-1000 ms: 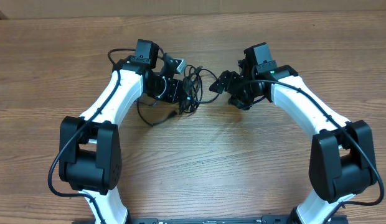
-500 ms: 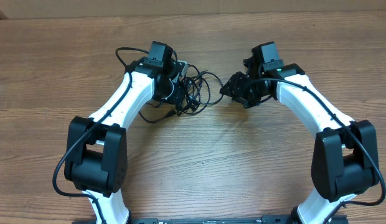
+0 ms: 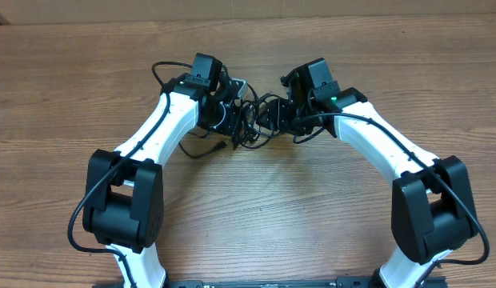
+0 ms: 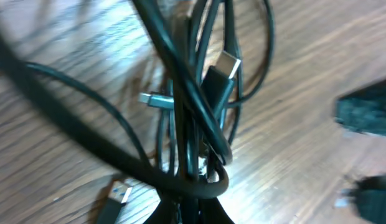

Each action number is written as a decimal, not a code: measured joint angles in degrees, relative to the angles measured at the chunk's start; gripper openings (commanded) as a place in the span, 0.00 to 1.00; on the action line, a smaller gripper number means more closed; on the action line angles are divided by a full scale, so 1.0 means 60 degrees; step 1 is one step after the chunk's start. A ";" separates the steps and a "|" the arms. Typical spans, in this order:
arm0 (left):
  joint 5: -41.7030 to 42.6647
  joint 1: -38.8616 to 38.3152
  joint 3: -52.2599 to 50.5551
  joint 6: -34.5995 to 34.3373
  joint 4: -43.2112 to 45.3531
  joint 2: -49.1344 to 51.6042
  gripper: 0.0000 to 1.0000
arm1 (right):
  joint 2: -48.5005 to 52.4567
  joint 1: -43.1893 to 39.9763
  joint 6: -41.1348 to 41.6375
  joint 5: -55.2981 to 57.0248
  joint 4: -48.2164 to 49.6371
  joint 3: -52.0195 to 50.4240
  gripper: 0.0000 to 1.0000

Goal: Untangle cables

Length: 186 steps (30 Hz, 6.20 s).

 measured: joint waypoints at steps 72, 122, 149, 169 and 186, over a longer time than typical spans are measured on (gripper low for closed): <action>0.1581 0.0630 0.0000 0.2991 -0.0546 0.0000 0.09 | 0.0000 -0.0117 -0.4218 -0.1184 0.5151 -0.3096 0.55; 0.1614 0.0630 0.0000 0.2991 -0.0546 0.0000 0.11 | 0.0022 0.1002 -0.6768 0.1727 0.4003 -0.2299 0.52; 0.1614 0.0630 0.0000 0.2994 -0.0546 0.0000 0.13 | 0.0317 0.1188 -0.6772 0.1934 0.4390 -0.2299 0.39; 0.1614 0.0630 0.0000 0.2994 -0.0535 0.0000 0.15 | 0.0627 0.1166 -0.6269 0.1570 0.4976 -0.2299 0.04; 0.0951 0.0630 0.0000 0.2681 -0.0288 0.0000 0.20 | -0.1836 0.0160 -0.1865 0.1545 0.3756 -0.2218 0.04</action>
